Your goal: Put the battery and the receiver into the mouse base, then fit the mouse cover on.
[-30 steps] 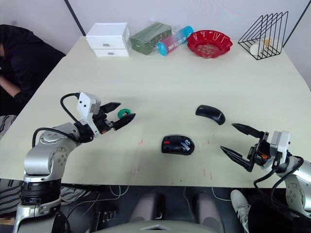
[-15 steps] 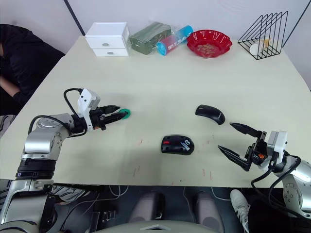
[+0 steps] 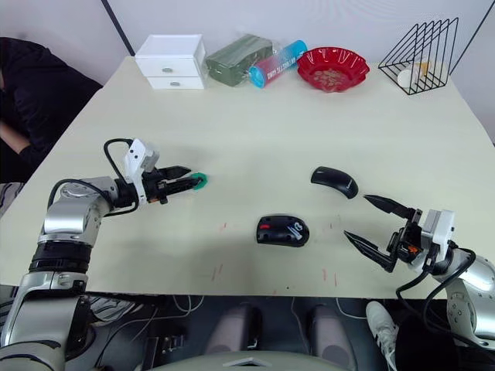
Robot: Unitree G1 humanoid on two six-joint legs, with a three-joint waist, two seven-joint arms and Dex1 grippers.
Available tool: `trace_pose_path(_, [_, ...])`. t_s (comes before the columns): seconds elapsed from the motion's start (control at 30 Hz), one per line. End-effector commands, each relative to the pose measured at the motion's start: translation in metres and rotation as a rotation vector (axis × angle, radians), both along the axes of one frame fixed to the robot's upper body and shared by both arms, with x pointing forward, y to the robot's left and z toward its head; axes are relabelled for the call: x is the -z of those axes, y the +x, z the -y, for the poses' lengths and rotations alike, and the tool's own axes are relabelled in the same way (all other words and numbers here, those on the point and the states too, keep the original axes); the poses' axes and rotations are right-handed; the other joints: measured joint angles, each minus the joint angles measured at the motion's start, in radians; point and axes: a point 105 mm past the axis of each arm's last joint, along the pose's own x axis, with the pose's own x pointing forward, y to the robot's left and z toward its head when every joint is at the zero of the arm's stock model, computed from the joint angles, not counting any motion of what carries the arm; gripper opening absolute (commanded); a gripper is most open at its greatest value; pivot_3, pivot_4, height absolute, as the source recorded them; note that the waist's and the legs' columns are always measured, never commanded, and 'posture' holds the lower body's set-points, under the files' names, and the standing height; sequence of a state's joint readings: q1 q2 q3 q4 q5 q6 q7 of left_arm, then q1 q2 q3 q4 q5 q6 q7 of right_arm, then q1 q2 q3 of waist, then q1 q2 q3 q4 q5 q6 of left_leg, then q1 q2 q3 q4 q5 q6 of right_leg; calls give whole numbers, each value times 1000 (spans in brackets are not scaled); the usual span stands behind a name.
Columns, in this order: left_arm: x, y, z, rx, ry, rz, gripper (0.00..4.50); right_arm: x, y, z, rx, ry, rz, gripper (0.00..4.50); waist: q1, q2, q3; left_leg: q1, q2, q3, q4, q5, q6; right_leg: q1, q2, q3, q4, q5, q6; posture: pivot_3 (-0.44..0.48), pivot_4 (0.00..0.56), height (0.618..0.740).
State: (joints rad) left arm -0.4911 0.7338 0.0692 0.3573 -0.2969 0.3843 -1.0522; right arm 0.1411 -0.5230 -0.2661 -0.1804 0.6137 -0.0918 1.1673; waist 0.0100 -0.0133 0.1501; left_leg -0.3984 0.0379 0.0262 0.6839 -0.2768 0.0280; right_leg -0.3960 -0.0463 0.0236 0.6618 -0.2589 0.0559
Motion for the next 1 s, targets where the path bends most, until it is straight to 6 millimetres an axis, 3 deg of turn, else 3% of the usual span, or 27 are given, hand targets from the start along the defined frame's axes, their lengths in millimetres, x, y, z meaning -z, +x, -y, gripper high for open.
trace_pose_path(0.03, [-14,-2,-6,8,-4,72,2345,-9,-1,-4,-11,5,51,4500,1,0,0,0,0,0,0,0,0,0,0,0,0,0,0,0,150,740])
trace_pose_path(0.47, [-17,7,-27,-6,-33,93,2345,-8,4,-15,-28,18,67,4500,2,-1,0,0,0,0,0,0,0,0,0,-1,0,0,0,0,150,740])
trace_pose_path(0.67, [-16,7,-26,35,-39,74,2345,-7,5,-19,-33,24,72,4500,1,-1,0,0,0,0,0,0,0,0,0,-1,0,0,0,0,150,740])
trace_pose_path(0.7, [-15,8,-27,29,-19,75,1790,-7,4,-19,-34,26,71,4500,1,-1,0,0,0,0,0,0,0,0,0,0,0,0,0,0,150,740])
trace_pose_path(0.73, [-15,9,-27,23,-2,78,1534,-7,4,-19,-36,27,70,4500,1,-1,0,0,0,0,0,0,0,0,0,-1,0,0,0,0,150,740])
trace_pose_path(1.0, [-4,5,-24,45,28,50,1534,-5,4,-21,-38,32,68,4500,2,-1,0,0,0,0,0,0,0,0,0,-1,0,0,0,0,150,740])
